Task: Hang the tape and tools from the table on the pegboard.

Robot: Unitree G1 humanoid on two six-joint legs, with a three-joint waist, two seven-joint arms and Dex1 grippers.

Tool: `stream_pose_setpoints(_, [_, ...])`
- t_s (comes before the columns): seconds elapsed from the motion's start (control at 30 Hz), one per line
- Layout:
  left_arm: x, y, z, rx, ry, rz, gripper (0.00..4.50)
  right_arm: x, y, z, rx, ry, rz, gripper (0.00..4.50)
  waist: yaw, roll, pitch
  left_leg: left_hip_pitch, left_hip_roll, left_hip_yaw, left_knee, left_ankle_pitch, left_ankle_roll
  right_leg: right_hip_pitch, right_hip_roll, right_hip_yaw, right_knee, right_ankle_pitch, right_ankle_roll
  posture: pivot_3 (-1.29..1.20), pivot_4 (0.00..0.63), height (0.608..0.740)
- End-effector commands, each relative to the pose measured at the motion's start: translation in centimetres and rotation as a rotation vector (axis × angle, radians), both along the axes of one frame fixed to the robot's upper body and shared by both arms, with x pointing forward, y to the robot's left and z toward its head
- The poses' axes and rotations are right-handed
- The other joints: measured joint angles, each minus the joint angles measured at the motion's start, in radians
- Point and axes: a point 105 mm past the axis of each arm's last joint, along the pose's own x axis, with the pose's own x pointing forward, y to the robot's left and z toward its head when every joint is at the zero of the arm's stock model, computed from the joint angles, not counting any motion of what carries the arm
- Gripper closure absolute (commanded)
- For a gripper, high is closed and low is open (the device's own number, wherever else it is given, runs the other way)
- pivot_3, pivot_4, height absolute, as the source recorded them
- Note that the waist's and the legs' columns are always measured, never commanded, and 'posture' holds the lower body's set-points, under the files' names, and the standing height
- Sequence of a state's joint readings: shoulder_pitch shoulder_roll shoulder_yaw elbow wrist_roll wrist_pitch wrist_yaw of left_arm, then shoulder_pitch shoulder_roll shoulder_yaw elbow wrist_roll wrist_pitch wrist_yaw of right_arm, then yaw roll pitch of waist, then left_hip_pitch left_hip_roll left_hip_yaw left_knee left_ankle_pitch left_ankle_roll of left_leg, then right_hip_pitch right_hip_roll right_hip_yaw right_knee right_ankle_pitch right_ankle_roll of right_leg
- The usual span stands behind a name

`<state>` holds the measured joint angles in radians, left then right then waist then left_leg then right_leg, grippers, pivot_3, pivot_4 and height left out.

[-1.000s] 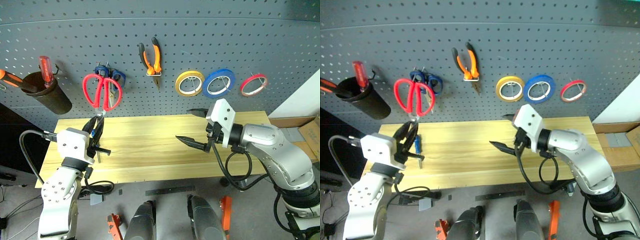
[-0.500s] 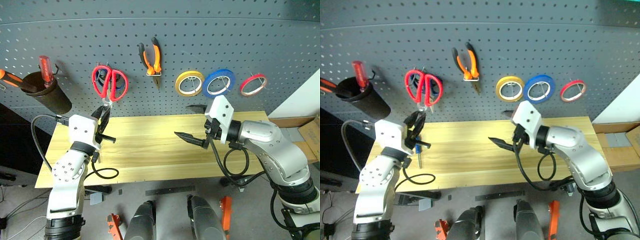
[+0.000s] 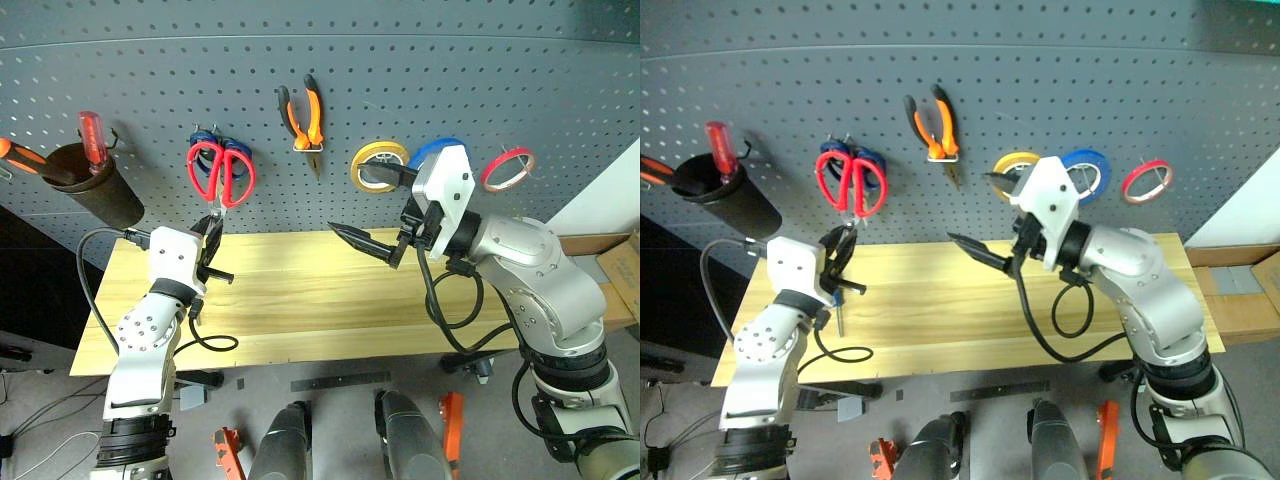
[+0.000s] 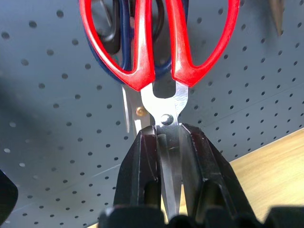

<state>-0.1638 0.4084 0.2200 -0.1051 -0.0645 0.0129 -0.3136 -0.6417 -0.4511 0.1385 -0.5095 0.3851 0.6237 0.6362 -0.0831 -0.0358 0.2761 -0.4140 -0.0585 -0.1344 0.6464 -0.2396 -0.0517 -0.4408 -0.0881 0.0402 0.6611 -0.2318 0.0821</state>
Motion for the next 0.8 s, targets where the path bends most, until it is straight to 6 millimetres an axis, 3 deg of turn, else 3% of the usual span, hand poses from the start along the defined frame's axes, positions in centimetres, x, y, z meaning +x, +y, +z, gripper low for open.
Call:
stream_pose_setpoints(0.03, [0.0,-0.6,0.6,0.02,-0.026,-0.025,4.22,-1.2,0.3,1.0,0.015,-0.06,0.032,0.0,0.0,0.0,0.0,0.0,0.0,0.0,0.0,0.0,0.0,0.0,0.0,0.0,0.0,0.0,0.0,-0.13,0.234,0.74])
stream_pose_setpoints(0.13, [-0.1,-0.8,0.6,0.013,-0.034,-0.029,4.22,-1.2,0.3,0.8,0.012,-0.056,0.032,0.0,0.0,0.0,0.0,0.0,0.0,0.0,0.0,0.0,0.0,0.0,0.0,0.0,0.0,0.0,0.0,-0.13,0.236,0.74])
stream_pose_setpoints(0.17, [-0.2,-0.9,0.5,0.014,-0.026,-0.036,3.5,-1.2,0.3,0.7,0.011,-0.055,0.032,0.0,0.0,0.0,0.0,0.0,0.0,0.0,0.0,0.0,0.0,0.0,0.0,0.0,0.0,0.0,0.0,-0.13,0.235,0.74])
stream_pose_setpoints(0.37, [-0.6,1.2,-3.3,-0.027,0.152,0.077,1.55,-1.0,0.4,-0.5,-0.003,-0.01,0.019,0.0,-0.003,0.0,0.0,0.0,0.0,0.0,0.0,0.0,0.0,0.0,0.0,0.0,0.001,0.0,0.0,-0.12,0.245,0.74])
stream_pose_setpoints(0.53, [-1.5,5.4,-8.3,-0.179,0.43,0.309,0.03,0.2,1.2,-4.3,-0.037,0.195,-0.079,0.0,-0.004,0.0,0.0,0.001,0.0,0.0,0.001,0.0,0.0,0.0,0.001,0.0,0.003,0.0,0.0,-0.11,0.263,0.74])
stream_pose_setpoints(0.6, [-1.9,7.0,-9.5,-0.211,0.517,0.394,0.03,0.7,2.0,-5.5,-0.011,0.285,-0.131,0.0,-0.005,0.0,0.0,0.002,0.0,0.0,0.001,0.0,0.0,-0.001,0.001,0.0,0.004,0.0,0.0,-0.11,0.273,0.74])
stream_pose_setpoints(0.8, [-2.1,10.4,-10.5,-0.313,0.632,0.532,0.03,0.9,5.2,-8.1,-0.041,0.512,-0.194,0.0,-0.002,0.0,0.0,0.002,0.0,-0.001,0.001,0.0,0.0,0.0,0.002,0.0,0.005,0.001,-0.001,-0.09,0.3,0.74])
